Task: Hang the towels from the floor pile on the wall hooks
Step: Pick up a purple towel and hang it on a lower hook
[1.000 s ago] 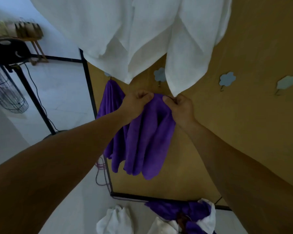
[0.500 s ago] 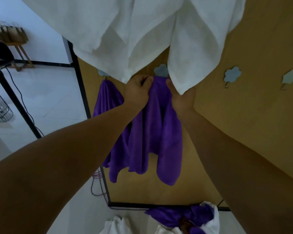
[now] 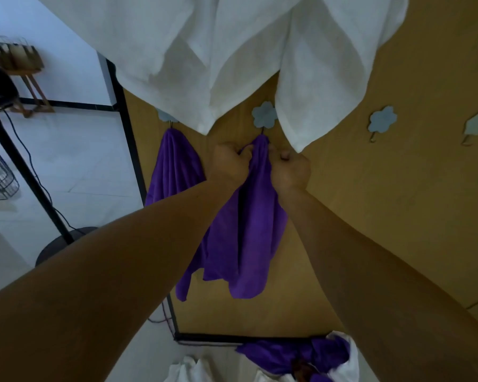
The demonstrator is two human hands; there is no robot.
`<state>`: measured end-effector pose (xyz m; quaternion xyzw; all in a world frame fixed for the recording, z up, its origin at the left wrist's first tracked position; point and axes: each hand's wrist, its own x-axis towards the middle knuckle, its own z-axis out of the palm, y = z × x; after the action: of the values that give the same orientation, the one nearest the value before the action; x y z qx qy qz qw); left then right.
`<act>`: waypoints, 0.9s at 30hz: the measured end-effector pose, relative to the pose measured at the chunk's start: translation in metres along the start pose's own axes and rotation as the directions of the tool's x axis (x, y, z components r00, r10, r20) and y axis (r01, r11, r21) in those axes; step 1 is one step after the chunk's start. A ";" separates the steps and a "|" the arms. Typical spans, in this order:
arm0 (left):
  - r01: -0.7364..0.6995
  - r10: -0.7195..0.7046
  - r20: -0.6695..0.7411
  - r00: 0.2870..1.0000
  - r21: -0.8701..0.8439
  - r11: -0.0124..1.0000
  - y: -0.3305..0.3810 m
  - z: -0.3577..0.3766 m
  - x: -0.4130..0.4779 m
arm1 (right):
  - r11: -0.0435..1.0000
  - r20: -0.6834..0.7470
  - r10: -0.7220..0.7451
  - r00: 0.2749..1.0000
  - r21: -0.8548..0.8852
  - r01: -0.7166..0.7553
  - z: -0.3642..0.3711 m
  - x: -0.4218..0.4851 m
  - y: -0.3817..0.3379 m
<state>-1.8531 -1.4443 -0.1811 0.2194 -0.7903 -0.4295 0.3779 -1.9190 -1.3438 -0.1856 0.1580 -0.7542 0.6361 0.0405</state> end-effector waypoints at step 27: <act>-0.037 -0.100 0.285 0.953 0.442 0.896 -0.029 -0.029 -0.080 | 0.979 0.124 -0.007 0.992 -0.200 0.032 -0.048 -0.058 0.056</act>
<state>-1.7804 -1.4210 -0.2287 0.2446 -0.9115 -0.2732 0.1866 -1.8868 -1.2783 -0.2446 0.1992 -0.8143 0.5450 0.0162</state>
